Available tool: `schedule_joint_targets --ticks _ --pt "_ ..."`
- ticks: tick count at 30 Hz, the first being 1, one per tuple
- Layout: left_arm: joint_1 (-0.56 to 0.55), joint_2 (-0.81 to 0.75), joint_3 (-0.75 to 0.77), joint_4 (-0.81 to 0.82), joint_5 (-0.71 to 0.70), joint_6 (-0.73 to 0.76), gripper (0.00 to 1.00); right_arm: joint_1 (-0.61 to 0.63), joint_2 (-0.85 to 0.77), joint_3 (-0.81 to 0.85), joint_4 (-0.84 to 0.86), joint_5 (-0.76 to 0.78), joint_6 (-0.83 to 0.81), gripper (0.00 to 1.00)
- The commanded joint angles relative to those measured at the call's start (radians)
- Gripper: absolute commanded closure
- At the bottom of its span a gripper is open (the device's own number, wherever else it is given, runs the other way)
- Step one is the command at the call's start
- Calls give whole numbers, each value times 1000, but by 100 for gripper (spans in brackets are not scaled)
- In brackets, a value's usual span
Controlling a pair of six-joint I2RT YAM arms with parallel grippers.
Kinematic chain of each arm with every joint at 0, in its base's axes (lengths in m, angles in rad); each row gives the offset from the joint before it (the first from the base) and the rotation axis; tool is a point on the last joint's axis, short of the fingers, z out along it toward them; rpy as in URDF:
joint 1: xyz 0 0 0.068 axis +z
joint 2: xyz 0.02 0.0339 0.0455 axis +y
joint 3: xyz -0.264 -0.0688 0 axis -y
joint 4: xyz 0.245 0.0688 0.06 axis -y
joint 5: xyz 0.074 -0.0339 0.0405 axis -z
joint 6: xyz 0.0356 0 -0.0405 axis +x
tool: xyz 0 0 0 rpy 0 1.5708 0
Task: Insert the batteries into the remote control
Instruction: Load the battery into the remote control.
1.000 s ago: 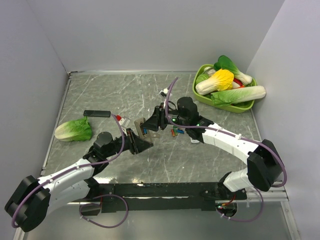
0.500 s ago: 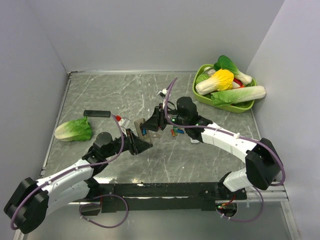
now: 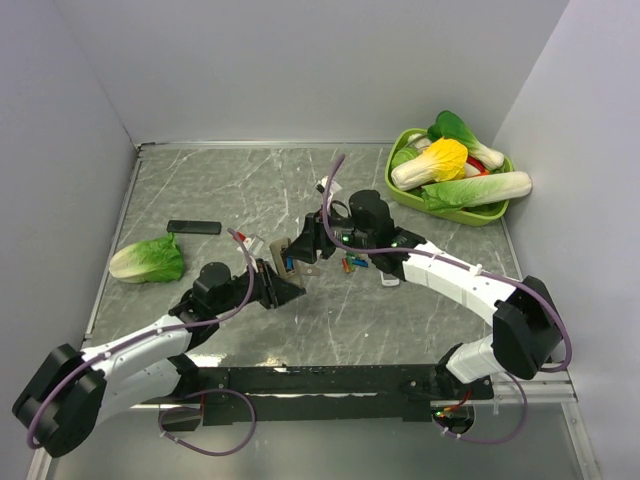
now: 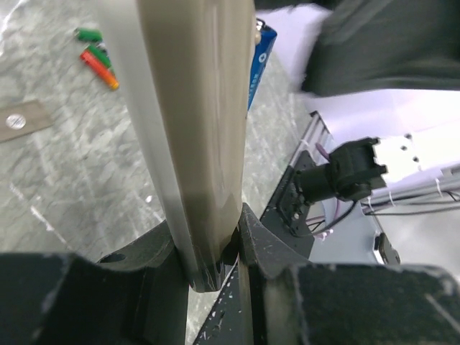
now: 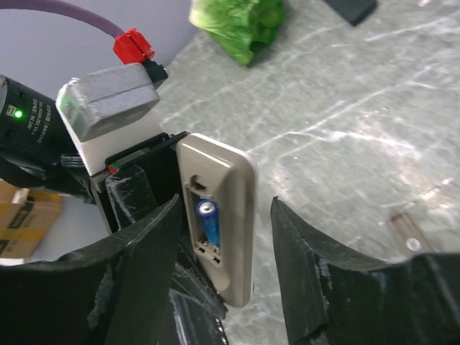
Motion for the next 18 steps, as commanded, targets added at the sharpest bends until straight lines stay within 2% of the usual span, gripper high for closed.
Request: schedule_joint_targets --ticks 1,6,9,13,18 --pt "-2 56 47 54 -40 -46 97 8 -33 77 -80 84 -68 36" --pt "-2 99 41 74 -57 -66 97 36 -71 97 -178 234 -109 34" --pt "-2 107 42 71 -60 -63 97 77 -88 110 -238 343 -130 38" --pt "-2 107 44 76 -59 -63 97 145 -57 161 -329 467 -149 51" --pt "-2 101 47 70 -51 -57 97 183 -11 218 -359 530 -149 63"
